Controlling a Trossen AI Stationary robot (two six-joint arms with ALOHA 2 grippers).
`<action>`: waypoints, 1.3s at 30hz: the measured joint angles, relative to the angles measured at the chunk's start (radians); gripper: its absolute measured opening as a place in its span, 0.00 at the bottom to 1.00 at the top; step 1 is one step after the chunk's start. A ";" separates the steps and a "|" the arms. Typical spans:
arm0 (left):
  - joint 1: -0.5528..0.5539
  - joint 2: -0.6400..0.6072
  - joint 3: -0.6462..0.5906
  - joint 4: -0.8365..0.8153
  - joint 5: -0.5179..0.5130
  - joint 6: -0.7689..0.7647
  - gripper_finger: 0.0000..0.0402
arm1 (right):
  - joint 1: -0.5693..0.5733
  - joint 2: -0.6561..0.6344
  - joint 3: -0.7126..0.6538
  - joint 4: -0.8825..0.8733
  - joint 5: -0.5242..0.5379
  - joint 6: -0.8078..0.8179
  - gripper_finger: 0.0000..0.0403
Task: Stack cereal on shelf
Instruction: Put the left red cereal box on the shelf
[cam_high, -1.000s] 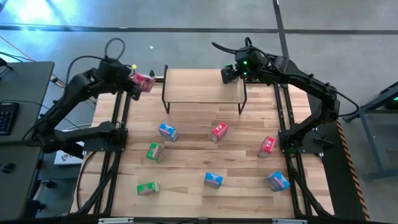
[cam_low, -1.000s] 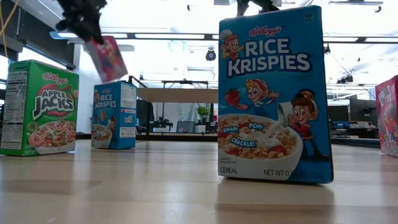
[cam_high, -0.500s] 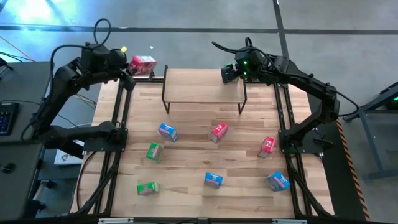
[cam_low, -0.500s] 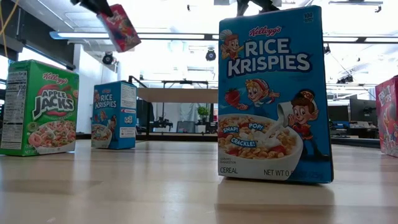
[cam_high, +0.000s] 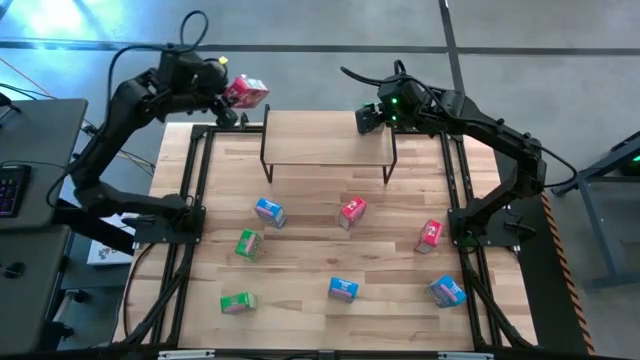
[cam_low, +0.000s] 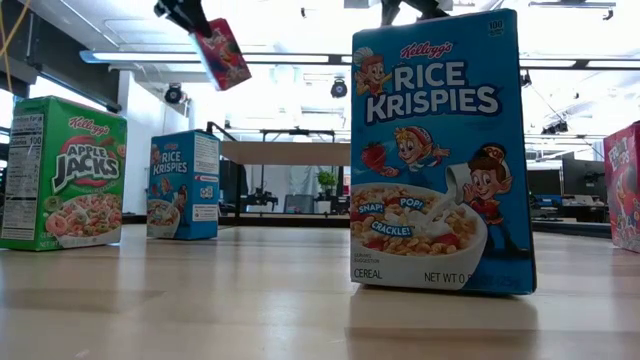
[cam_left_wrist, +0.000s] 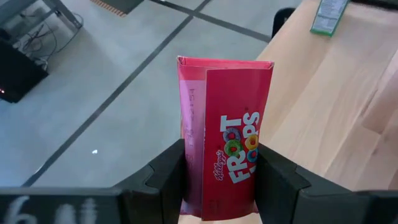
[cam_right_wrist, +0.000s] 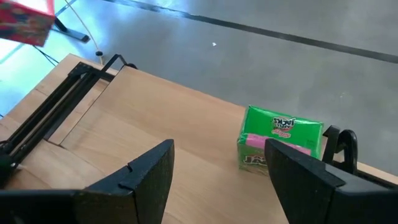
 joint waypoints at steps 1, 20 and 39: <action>0.000 0.016 0.009 0.001 0.000 0.006 0.37 | 0.000 0.000 0.000 0.000 -0.012 0.000 0.60; -0.091 0.309 0.167 -0.001 0.000 0.153 0.37 | 0.000 0.000 0.000 -0.001 -0.075 -0.011 0.60; -0.119 0.470 0.218 -0.134 -0.009 0.207 0.37 | 0.000 0.000 0.000 -0.001 -0.084 -0.011 0.60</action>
